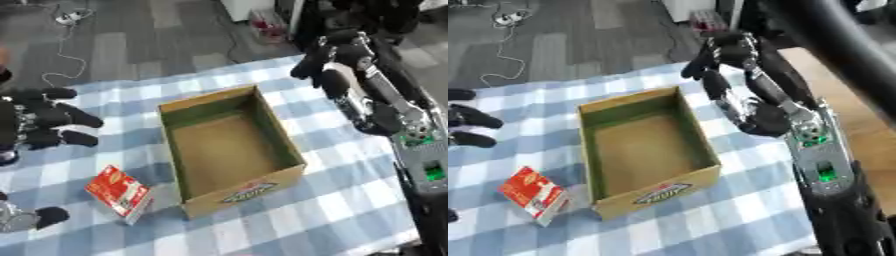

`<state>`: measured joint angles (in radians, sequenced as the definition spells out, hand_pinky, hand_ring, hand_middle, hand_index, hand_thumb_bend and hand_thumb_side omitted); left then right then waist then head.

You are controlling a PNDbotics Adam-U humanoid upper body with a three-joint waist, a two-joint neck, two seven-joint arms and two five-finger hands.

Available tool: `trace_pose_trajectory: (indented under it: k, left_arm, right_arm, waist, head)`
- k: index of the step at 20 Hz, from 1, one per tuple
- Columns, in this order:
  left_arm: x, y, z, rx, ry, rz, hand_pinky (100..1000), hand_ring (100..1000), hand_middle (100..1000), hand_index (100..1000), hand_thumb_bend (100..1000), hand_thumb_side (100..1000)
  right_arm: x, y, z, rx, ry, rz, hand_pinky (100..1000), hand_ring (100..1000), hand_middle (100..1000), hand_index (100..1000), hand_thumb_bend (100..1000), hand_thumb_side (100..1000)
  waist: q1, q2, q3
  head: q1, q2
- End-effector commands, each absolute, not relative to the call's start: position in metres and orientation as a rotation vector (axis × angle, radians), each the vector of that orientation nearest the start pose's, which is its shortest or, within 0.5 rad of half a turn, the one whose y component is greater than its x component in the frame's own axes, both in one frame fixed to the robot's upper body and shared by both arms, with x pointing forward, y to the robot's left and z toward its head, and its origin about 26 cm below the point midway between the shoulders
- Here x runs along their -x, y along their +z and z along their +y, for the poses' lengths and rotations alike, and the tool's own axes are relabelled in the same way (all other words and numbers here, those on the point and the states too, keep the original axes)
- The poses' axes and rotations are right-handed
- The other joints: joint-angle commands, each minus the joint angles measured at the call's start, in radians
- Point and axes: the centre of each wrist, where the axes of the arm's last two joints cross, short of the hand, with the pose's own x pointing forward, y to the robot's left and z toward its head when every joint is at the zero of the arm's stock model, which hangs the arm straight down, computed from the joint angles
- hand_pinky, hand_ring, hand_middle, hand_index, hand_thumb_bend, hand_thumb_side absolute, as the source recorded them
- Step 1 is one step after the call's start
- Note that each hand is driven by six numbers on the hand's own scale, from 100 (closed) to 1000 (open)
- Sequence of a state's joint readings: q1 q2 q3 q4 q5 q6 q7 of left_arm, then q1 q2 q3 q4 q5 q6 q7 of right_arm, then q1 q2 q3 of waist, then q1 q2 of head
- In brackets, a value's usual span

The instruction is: Pick up objects on the table and place them in the box.

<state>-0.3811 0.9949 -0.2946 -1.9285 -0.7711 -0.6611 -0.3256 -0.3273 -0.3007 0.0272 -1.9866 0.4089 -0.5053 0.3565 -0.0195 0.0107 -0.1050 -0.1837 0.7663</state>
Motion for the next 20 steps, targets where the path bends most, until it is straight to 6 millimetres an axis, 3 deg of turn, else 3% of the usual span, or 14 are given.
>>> trace_pose_trajectory:
  k: [1, 5, 10, 20]
  left_arm:
    - [-0.304, 0.236, 0.301, 0.879, 2.584, 1.471, 1000, 992, 950, 899, 428, 864]
    - [-0.312, 0.225, 0.301, 0.877, 2.640, 1.278, 1000, 1000, 982, 926, 458, 864]
    - [-0.322, 0.208, 0.306, 0.849, 2.695, 1.181, 1000, 1000, 1000, 962, 457, 885]
    - [-0.340, 0.181, 0.300, 0.799, 2.746, 1.293, 1000, 1000, 1000, 1000, 415, 937]
  right_arm:
    - [-0.303, 0.210, -0.245, -0.466, -1.531, 3.027, 374, 333, 471, 655, 100, 1000]
    - [-0.303, 0.211, -0.243, -0.455, -1.527, 3.024, 374, 333, 471, 654, 100, 1000]
    - [-0.304, 0.212, -0.242, -0.441, -1.522, 3.021, 374, 334, 470, 653, 100, 1000]
    - [-0.304, 0.213, -0.241, -0.435, -1.513, 3.022, 374, 335, 470, 651, 100, 1000]
  waist:
    - [0.005, -0.008, -0.007]
    - [0.007, -0.006, -0.014]
    - [0.009, -0.005, -0.020]
    - [0.004, -0.005, -0.021]
  head:
    - [0.014, -0.019]
    - [0.017, -0.022]
    - [0.021, -0.021]
    - [0.021, -0.018]
